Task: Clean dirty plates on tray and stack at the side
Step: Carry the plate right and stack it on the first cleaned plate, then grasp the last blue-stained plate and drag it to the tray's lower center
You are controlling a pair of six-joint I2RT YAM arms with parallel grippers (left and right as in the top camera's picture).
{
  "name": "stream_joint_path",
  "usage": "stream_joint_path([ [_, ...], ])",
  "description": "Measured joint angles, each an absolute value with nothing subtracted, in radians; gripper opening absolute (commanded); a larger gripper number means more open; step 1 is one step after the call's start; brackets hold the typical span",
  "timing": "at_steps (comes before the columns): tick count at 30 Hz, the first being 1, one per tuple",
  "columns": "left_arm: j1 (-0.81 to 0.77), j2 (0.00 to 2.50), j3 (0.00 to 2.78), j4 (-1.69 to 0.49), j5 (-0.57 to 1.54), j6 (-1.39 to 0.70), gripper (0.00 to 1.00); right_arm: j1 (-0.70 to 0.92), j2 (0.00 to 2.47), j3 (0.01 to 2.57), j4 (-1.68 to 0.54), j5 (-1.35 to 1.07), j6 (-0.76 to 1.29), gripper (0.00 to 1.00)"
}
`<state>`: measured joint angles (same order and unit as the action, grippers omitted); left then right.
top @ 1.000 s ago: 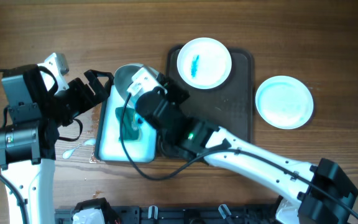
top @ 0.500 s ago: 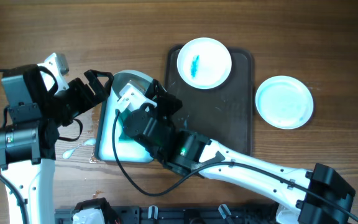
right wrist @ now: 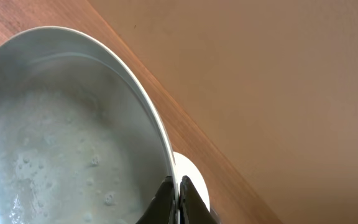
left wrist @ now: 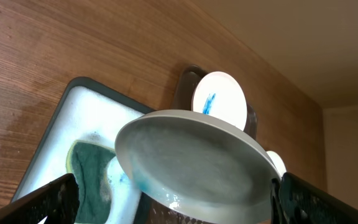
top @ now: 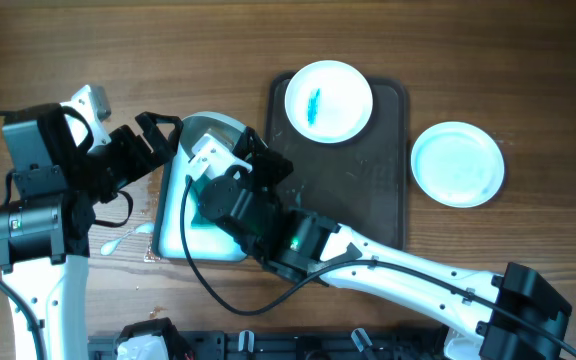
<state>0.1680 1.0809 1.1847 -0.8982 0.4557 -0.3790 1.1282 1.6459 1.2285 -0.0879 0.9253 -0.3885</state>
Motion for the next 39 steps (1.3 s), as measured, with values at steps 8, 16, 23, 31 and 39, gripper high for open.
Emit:
stream_joint_path([
  [8, 0.168, 1.081, 1.185, -0.898, 0.456, -0.379, 1.00, 1.104, 1.651, 1.229, -0.108, 0.873, -0.263, 0.04],
  [16, 0.168, 1.081, 1.185, -0.898, 0.459, -0.379, 1.00, 1.078, 1.657, 1.233, -0.170, 0.764, -0.193, 0.04],
  [23, 0.168, 1.081, 1.185, -0.898, 0.459, -0.379, 1.00, 0.560, 1.656, 1.232, -0.361, -0.205, 0.467, 0.04],
  [31, 0.168, 1.081, 1.185, -0.899, 0.462, -0.379, 1.00, -0.184, 1.592, 1.233, -0.814, -0.195, 0.477, 0.04],
  [39, 0.168, 1.081, 1.185, -0.898, 0.462, -0.379, 1.00, -0.318, 1.625, 1.180, -0.929, 0.062, 0.438, 0.45],
])
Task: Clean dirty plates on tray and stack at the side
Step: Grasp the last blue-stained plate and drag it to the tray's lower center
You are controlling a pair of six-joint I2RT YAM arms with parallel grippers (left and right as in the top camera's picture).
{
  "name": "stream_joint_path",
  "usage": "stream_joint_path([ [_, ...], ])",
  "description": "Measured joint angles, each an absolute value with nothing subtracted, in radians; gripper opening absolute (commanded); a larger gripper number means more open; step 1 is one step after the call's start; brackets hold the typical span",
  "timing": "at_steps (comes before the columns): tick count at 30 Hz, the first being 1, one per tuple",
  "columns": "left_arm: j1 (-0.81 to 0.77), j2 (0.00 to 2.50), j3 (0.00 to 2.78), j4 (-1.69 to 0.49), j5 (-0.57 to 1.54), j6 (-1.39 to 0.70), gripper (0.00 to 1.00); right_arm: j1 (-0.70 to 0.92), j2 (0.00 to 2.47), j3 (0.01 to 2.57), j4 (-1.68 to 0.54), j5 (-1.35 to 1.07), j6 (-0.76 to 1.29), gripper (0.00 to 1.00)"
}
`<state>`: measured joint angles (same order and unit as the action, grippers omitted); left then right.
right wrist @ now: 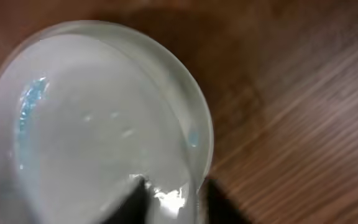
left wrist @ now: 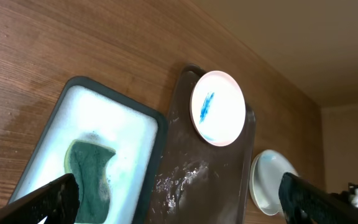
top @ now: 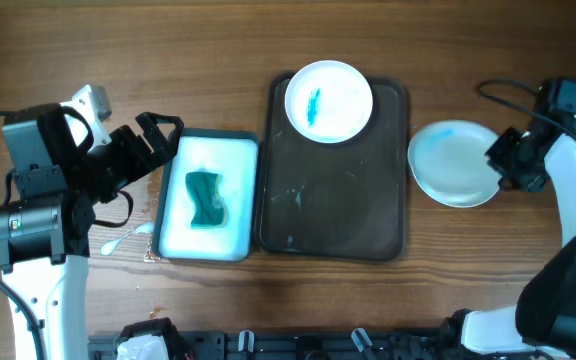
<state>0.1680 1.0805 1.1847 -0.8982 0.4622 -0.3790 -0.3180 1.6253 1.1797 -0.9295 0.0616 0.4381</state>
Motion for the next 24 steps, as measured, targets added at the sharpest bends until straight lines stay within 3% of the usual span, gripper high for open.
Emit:
stream_joint_path([
  [3, 0.168, 1.081, 1.185, -0.898, 0.463, -0.379, 1.00, -0.313, 1.628, 1.191, -0.983, 0.060, 0.405, 0.44],
  [6, 0.168, 1.081, 1.185, -0.899, 0.463, -0.379, 1.00, -0.217, 1.564, 1.278, -0.956, -0.097, 0.265, 0.45],
  [8, 0.168, 1.081, 1.185, -0.898, 0.463, -0.379, 1.00, -0.101, 1.500, 1.309, -0.851, -0.209, 0.175, 0.45],
  [11, 0.168, 1.081, 1.185, -0.899, 0.463, -0.379, 1.00, 0.123, 1.528, 1.311, -0.620, -0.212, 0.098, 0.57],
  [17, 0.168, 1.081, 1.185, -0.900, 0.463, -0.379, 1.00, 0.196, 1.900, 1.293, -0.266, -0.081, 0.065, 0.54],
  [18, 0.168, 1.081, 1.185, -0.899, 0.463, -0.379, 1.00, 0.196, 1.967, 1.291, -0.247, -0.075, 0.065, 0.45],
  [20, 0.168, 1.081, 1.185, -0.900, 0.463, -0.379, 1.00, 0.196, 2.032, 1.283, -0.246, -0.073, 0.063, 0.08],
  [24, 0.168, 1.081, 1.185, -0.900, 0.463, -0.379, 1.00, 0.194, 2.042, 1.289, -0.334, -0.115, 0.107, 0.04],
])
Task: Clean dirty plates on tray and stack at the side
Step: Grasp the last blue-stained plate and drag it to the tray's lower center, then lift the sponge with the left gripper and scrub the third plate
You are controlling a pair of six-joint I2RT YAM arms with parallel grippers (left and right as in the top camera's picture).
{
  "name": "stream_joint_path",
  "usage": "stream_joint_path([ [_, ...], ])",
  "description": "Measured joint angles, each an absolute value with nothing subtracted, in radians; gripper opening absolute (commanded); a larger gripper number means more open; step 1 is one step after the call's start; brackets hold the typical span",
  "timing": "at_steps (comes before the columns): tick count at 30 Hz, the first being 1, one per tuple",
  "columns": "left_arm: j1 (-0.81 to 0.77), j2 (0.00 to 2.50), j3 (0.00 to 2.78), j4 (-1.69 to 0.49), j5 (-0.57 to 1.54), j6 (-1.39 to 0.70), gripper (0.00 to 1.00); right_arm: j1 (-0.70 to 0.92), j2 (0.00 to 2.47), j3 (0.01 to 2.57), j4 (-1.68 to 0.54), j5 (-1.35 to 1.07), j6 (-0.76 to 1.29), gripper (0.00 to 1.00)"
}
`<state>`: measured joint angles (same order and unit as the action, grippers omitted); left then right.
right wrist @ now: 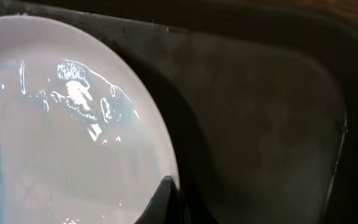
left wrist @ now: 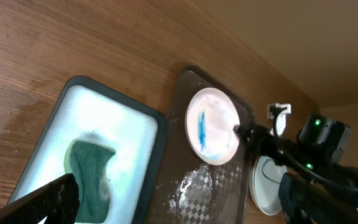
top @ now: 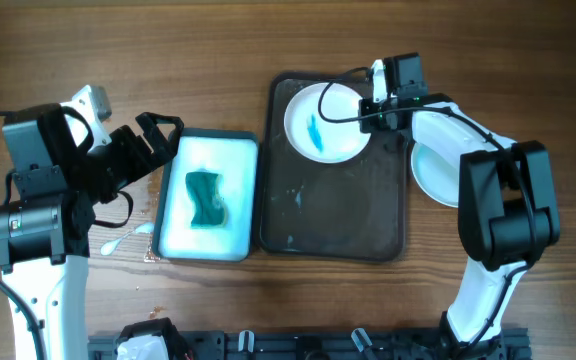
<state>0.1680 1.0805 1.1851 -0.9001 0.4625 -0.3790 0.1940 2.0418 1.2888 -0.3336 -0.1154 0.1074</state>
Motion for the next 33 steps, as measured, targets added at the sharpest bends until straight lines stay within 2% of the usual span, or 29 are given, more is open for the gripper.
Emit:
stream_joint_path([
  [2, 0.168, 1.081, 1.185, -0.901, 0.463, -0.379, 1.00, 0.190, 1.998, 1.286, -0.449, -0.121, 0.146, 0.04],
  [8, 0.168, 1.081, 1.185, -0.900, 0.466, -0.379, 1.00, 0.181, 1.610, 1.281, -0.863, -0.124, 0.208, 0.04],
  [10, 0.163, 1.085, 1.186, -0.933, 0.465, -0.379, 1.00, 0.185, 1.558, 1.262, -0.960, -0.141, 0.242, 0.04],
  [12, 0.128, 1.114, 1.192, -1.023, 0.415, -0.379, 1.00, 0.206, 1.561, 1.162, -0.893, -0.155, 0.298, 0.04],
  [14, 0.039, 1.190, 1.192, -1.114, 0.308, -0.380, 0.98, 0.243, 1.572, 1.003, -0.727, -0.165, 0.364, 0.04],
  [15, 0.008, 1.224, 1.193, -1.143, 0.257, -0.390, 0.91, 0.254, 1.574, 0.942, -0.639, -0.165, 0.383, 0.08],
  [16, -0.043, 1.290, 1.192, -1.177, 0.165, -0.422, 0.82, 0.263, 1.579, 0.867, -0.574, -0.162, 0.407, 0.17],
  [17, -0.063, 1.324, 1.192, -1.181, 0.134, -0.442, 0.79, 0.264, 1.580, 0.833, -0.554, -0.153, 0.426, 0.27],
  [18, -0.086, 1.374, 1.190, -1.170, 0.089, -0.470, 0.75, 0.263, 1.580, 0.816, -0.548, -0.144, 0.442, 0.33],
  [20, -0.102, 1.480, 1.167, -1.098, 0.051, -0.515, 0.48, 0.263, 1.580, 0.817, -0.542, -0.137, 0.451, 0.36],
  [22, -0.106, 1.597, 1.109, -0.990, 0.046, -0.538, 0.32, 0.263, 1.579, 0.819, -0.575, -0.137, 0.448, 0.36],
  [23, -0.115, 1.645, 1.084, -0.955, 0.054, -0.540, 0.29, 0.263, 1.568, 0.820, -0.587, -0.137, 0.443, 0.36],
  [24, -0.130, 1.691, 1.066, -0.920, 0.057, -0.540, 0.20, 0.263, 1.554, 0.820, -0.593, -0.138, 0.440, 0.36],
  [25, -0.153, 1.746, 1.055, -0.877, 0.056, -0.545, 0.04, 0.263, 1.525, 0.821, -0.603, -0.137, 0.440, 0.35],
  [28, -0.189, 1.801, 1.059, -0.828, 0.042, -0.549, 0.04, 0.263, 1.398, 0.827, -0.627, -0.138, 0.433, 0.36],
  [29, -0.190, 1.803, 1.060, -0.830, 0.038, -0.549, 0.10, 0.263, 1.346, 0.830, -0.644, -0.137, 0.422, 0.37],
  [30, -0.190, 1.803, 1.068, -0.852, 0.034, -0.549, 0.35, 0.263, 1.324, 0.830, -0.669, -0.137, 0.415, 0.40],
  [31, -0.190, 1.803, 1.079, -0.880, 0.031, -0.552, 0.51, 0.263, 1.312, 0.831, -0.683, -0.134, 0.414, 0.43],
  [33, -0.190, 1.801, 1.100, -0.956, 0.024, -0.541, 0.63, 0.263, 1.311, 0.832, -0.710, -0.125, 0.418, 0.45],
])
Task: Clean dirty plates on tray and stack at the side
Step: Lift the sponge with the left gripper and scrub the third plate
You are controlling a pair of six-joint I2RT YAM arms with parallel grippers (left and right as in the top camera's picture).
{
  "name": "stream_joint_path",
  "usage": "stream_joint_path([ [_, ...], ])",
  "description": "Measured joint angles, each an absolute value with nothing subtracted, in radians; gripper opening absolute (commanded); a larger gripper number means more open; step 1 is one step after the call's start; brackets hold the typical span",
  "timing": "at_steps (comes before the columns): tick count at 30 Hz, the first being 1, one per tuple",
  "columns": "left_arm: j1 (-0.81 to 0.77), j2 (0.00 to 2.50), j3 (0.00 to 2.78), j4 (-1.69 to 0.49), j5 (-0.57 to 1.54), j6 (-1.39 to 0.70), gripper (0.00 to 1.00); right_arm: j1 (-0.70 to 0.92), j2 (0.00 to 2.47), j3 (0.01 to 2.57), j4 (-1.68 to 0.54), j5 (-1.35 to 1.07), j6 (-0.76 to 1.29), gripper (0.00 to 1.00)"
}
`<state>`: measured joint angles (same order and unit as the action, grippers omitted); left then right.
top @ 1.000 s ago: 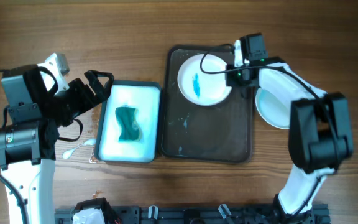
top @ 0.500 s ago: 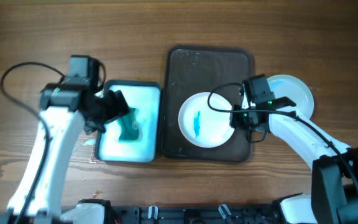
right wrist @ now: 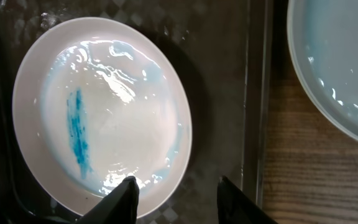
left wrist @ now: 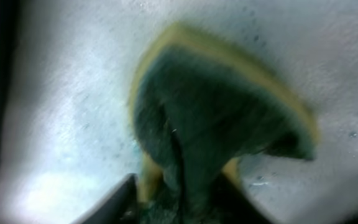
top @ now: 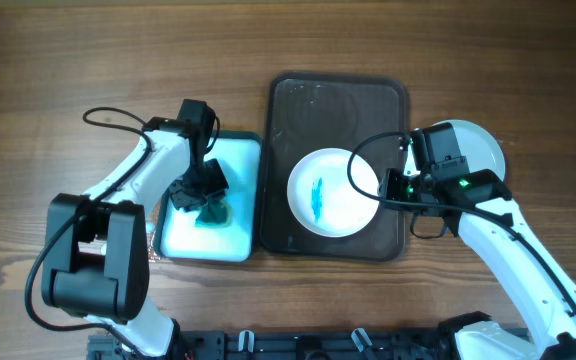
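Note:
A white plate with a blue smear [top: 333, 192] lies on the near half of the dark tray [top: 338, 100]. My right gripper [right wrist: 178, 196] is open, its fingers astride the smeared plate's [right wrist: 104, 112] right rim, one over the plate and one over the tray [right wrist: 229, 74]. A washed plate [top: 478, 145] rests on the table right of the tray, also seen in the right wrist view [right wrist: 340, 62]. My left gripper [left wrist: 179, 199] is down in the soapy tub [top: 233, 235], shut on the green-and-yellow sponge [left wrist: 216, 106], which is creased between the fingers.
The tub of white foam [left wrist: 61, 93] sits directly left of the tray. The right arm lies across the table between the tray and the washed plate. Bare wooden table lies behind and on both far sides.
The smeared plate was at the tray's far end with my right gripper shut on its rim; it now lies nearer and the gripper is open. My left gripper went from beside the tub onto the sponge.
First my right gripper held a soapy plate over the tub, the left gripper waiting open at the left. Then that plate lay on the plate right of the tray. Then the right gripper gripped the smeared plate, which now lies nearer on the tray, released.

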<state>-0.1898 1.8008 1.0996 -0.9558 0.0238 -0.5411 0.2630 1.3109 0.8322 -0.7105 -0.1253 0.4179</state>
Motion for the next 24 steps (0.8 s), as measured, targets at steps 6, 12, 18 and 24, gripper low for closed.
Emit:
stream_joint_path([
  [6, -0.190, 1.787, 1.040, -0.833, 0.023, -0.532, 0.04, 0.263, 1.468, 0.832, -0.716, -0.099, 0.453, 0.45],
  [12, -0.190, 1.765, 1.088, -0.983, 0.023, -0.498, 0.04, 0.192, 1.539, 0.832, -0.592, -0.112, 0.447, 0.45],
  [18, -0.223, 1.667, 1.407, -1.073, 0.097, -0.453, 0.04, 0.140, 1.587, 0.830, -0.511, -0.321, 0.236, 0.33],
  [24, -0.459, 1.737, 1.402, -0.879, 0.242, -0.509, 0.04, 0.143, 1.670, 0.818, -0.473, -0.278, 0.281, 0.04],
])
